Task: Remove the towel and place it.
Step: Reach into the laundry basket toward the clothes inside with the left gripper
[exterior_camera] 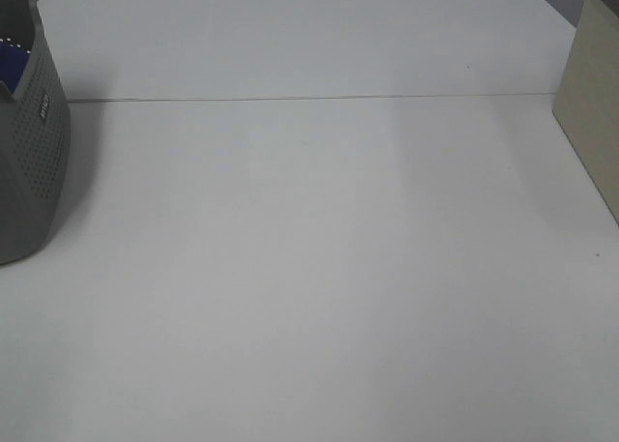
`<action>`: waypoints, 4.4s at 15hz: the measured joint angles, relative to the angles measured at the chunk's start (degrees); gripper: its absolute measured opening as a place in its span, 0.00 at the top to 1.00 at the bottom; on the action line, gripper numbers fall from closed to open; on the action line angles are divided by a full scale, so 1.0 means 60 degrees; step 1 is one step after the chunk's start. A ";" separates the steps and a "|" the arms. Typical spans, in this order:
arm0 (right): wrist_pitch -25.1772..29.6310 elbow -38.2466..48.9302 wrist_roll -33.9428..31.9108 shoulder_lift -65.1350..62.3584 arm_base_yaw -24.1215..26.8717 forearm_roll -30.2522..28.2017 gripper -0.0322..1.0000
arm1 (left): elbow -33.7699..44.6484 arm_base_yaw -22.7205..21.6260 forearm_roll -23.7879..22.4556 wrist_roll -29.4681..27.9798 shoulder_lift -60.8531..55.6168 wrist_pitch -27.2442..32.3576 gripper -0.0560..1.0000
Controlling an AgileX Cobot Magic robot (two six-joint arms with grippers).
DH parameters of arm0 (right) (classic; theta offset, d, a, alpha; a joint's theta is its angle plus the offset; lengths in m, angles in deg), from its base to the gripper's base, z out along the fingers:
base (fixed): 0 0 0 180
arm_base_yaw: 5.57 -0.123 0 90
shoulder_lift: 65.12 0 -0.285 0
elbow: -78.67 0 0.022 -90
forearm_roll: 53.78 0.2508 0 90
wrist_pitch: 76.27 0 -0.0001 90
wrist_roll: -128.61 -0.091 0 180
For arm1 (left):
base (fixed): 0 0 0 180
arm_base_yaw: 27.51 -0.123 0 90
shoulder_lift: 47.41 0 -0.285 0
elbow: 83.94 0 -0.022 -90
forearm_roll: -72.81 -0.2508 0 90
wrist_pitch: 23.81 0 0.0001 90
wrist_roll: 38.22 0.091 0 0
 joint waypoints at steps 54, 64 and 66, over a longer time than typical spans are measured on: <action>0.0000 0.0000 0.0000 0.0000 0.0000 0.0000 0.16 | 0.0000 0.0000 -0.0334 0.0258 0.0000 -0.0010 0.01; 0.0000 0.0000 0.0000 0.0000 0.0000 0.0000 0.16 | -0.5309 0.0000 -0.0926 0.5720 0.7143 0.0573 0.01; 0.0000 0.0000 0.0000 0.0000 0.0000 0.0000 0.16 | -0.6455 0.0000 -0.1003 0.6436 0.8633 0.0573 0.01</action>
